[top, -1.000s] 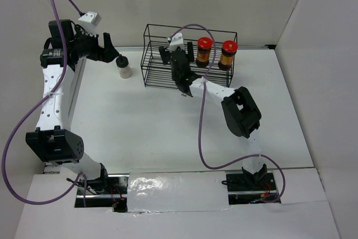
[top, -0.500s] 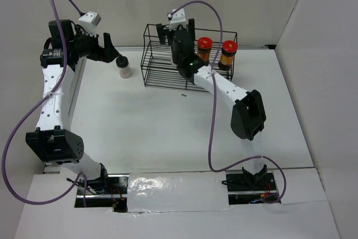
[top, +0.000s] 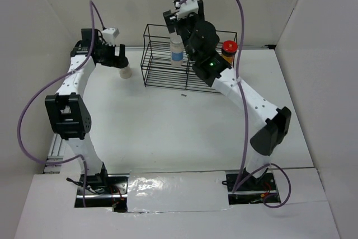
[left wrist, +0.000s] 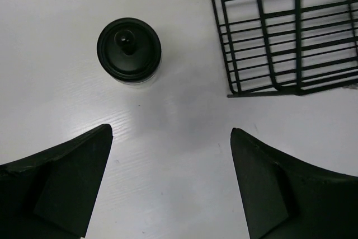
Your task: Organize the condiment bottles
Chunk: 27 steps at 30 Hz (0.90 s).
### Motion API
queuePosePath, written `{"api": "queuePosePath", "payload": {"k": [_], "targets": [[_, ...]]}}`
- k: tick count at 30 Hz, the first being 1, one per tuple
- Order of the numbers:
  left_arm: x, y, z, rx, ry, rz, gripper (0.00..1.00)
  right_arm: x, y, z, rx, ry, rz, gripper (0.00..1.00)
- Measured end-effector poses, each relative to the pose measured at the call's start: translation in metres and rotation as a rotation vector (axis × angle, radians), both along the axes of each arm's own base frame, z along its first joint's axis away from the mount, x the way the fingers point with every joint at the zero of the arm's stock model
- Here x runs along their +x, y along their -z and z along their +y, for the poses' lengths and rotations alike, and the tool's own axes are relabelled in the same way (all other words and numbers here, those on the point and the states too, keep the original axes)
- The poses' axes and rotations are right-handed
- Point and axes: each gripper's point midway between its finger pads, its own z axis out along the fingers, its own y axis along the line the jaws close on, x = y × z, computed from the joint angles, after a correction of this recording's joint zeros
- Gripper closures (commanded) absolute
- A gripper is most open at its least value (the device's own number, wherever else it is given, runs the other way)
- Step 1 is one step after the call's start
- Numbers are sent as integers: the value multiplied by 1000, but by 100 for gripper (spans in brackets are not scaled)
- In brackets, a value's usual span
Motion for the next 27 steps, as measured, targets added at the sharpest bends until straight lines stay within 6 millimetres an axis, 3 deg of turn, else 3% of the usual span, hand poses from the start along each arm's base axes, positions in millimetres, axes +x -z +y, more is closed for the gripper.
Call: {"api": "queuePosePath", "payload": {"k": [3, 6, 10, 13, 21, 25, 27], "targets": [[14, 34, -1, 55, -11, 43, 1, -22, -16, -12, -11, -13, -27, 19], [32, 49, 0, 114, -24, 45, 1, -35, -18, -21, -29, -14, -33, 19], [57, 47, 3, 155, -56, 2, 1, -48, 2, -30, -77, -15, -3, 17], [64, 45, 7, 166, -72, -11, 1, -52, 16, -35, -109, -14, 16, 16], [72, 44, 9, 176, -88, -34, 10, -56, 21, -40, -143, -2, 23, 16], [75, 42, 10, 182, -91, -48, 1, -56, 23, -41, -149, 0, 28, 14], [78, 43, 11, 184, -92, -48, 1, -56, 27, -41, -157, 0, 34, 13]]}}
